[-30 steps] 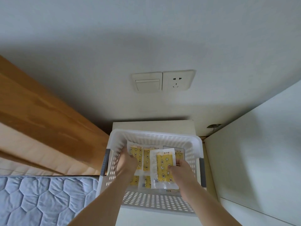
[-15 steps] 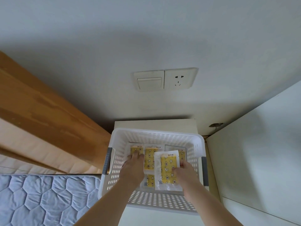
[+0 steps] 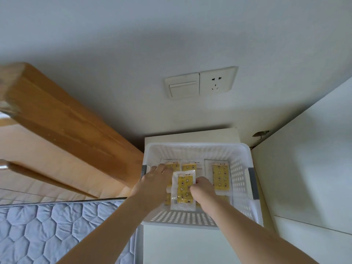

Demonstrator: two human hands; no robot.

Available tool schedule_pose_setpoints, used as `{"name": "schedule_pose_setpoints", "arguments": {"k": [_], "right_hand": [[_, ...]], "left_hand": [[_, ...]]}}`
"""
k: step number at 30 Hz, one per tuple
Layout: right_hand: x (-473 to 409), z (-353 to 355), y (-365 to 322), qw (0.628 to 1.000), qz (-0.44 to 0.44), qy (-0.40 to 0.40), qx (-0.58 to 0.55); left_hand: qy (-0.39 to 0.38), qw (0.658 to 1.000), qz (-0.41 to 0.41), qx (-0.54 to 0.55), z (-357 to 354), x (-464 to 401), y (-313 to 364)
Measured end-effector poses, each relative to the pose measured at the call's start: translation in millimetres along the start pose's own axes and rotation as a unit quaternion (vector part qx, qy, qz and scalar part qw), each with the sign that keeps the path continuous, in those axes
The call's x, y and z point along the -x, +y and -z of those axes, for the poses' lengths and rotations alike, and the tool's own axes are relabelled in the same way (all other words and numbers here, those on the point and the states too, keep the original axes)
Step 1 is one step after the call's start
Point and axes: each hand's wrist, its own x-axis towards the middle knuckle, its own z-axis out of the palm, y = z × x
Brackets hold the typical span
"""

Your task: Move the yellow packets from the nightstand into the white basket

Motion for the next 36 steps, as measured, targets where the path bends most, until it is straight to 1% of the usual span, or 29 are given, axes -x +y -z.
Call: {"name": "schedule_pose_setpoints", "arguments": {"k": [2, 5, 7, 9, 13, 16, 19, 22, 24, 25, 26, 28, 30, 32, 36], "right_hand": [[-3.8, -13.9, -4.7, 0.999, 0.004, 0.004, 0.036], [-11.1, -31.0, -6.8, 0.997, 0.015, 0.008, 0.074], [-13.7, -40.8, -8.2, 0.995, 0.018, 0.016, 0.101], [-16.8, -48.5, -9.2, 0.991, 0.021, 0.029, 0.131], [-14.8, -54.1, -12.4, 0.982, 0.024, 0.037, 0.184], [-5.6, -51.9, -11.4, 0.97, 0.033, 0.054, 0.235], [10.4, -41.5, -14.2, 0.957, 0.047, 0.052, 0.283], [37.4, -22.4, -22.8, 0.945, 0.084, 0.049, 0.312], [68.0, -6.8, -31.4, 0.935, 0.13, 0.058, 0.325], [85.2, 0.3, -34.3, 0.922, 0.165, 0.075, 0.343], [105.5, 7.8, -37.9, 0.899, 0.207, 0.097, 0.375], [145.9, 22.6, -44.2, 0.836, 0.296, 0.139, 0.441], [183.1, 35.0, -51.6, 0.792, 0.368, 0.163, 0.46], [214.0, 42.5, -59.1, 0.763, 0.417, 0.167, 0.464], [269.3, 40.2, -77.5, 0.719, 0.495, 0.151, 0.463]], "left_hand": [[0.036, 0.999, -0.025, 0.03, 5.8, 5.6, -6.1], [0.103, 0.992, -0.031, 0.072, 12.9, 12.2, -18.8], [0.146, 0.986, -0.04, 0.068, 11.2, 16.8, -28.7], [0.163, 0.984, -0.037, 0.063, 5.7, 21.0, -37.0], [0.18, 0.978, -0.017, 0.104, -5.3, 26.6, -46.6], [0.169, 0.977, 0.004, 0.131, -5.7, 31.6, -43.0], [0.154, 0.975, 0.038, 0.155, 5.2, 36.4, -32.5], [0.141, 0.974, 0.065, 0.165, 23.5, 41.6, -21.4], [0.143, 0.972, 0.081, 0.165, 39.7, 50.2, -13.8], [0.142, 0.972, 0.092, 0.164, 47.6, 56.1, -9.4], [0.144, 0.97, 0.104, 0.163, 57.4, 64.7, -3.1], [0.15, 0.965, 0.138, 0.164, 76.2, 84.5, 10.2], [0.16, 0.958, 0.174, 0.165, 97.6, 108.0, 24.2], [0.18, 0.951, 0.195, 0.159, 120.5, 136.3, 37.6], [0.248, 0.935, 0.226, 0.119, 158.0, 200.6, 49.9]]}}
